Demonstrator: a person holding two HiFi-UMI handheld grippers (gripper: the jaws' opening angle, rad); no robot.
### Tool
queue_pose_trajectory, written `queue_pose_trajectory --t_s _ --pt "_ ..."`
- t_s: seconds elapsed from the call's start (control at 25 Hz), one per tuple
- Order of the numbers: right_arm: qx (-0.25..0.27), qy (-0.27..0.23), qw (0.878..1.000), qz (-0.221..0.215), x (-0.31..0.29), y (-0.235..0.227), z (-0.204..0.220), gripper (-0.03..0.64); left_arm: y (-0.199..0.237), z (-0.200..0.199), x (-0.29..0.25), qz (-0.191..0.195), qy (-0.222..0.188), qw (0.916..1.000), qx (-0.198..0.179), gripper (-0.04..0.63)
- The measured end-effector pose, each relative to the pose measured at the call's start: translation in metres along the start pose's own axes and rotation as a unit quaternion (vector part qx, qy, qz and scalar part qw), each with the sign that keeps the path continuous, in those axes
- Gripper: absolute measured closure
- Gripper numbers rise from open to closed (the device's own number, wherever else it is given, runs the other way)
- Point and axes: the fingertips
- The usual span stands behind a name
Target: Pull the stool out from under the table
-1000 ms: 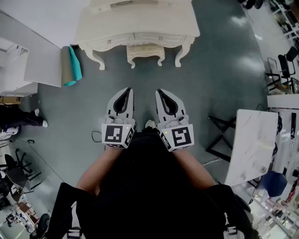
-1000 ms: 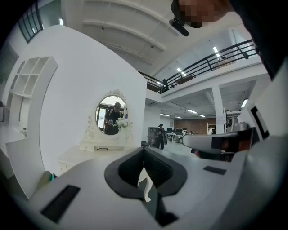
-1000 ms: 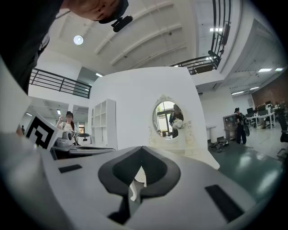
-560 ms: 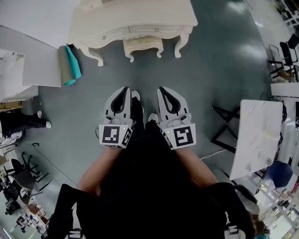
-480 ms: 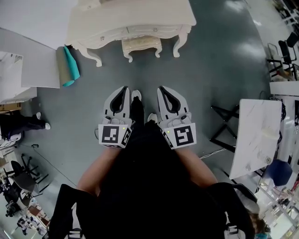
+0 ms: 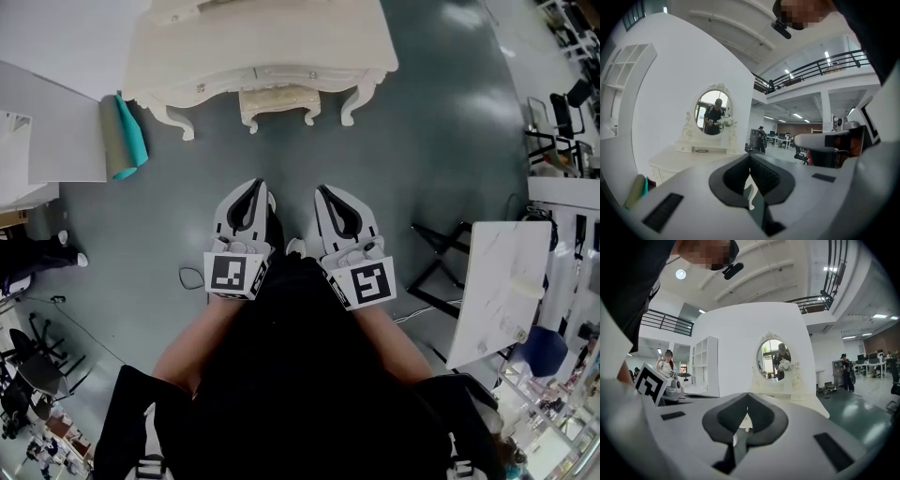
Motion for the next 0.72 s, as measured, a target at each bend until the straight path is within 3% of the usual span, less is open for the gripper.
queue_pose_trajectory --t_s 0.36,0.72 --pt "-0.007 0.049 0.998 0.029 -0.058 -0.041 0.018 0.598 0.089 0.002 -0.052 -0.029 0.01 0.9994 0.014 0.581" --pt "-0.012 0.057 0.996 0.074 -0.108 -0.066 0.019 0.598 0.126 0.014 -0.092 0.015 0.029 0.9993 0.018 0.581"
Point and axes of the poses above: the fingertips, and each gripper's own axes: x backward along the fingers, y to its left, z out of its underside, and after that the axes turned 1 degree about -y, right-handed
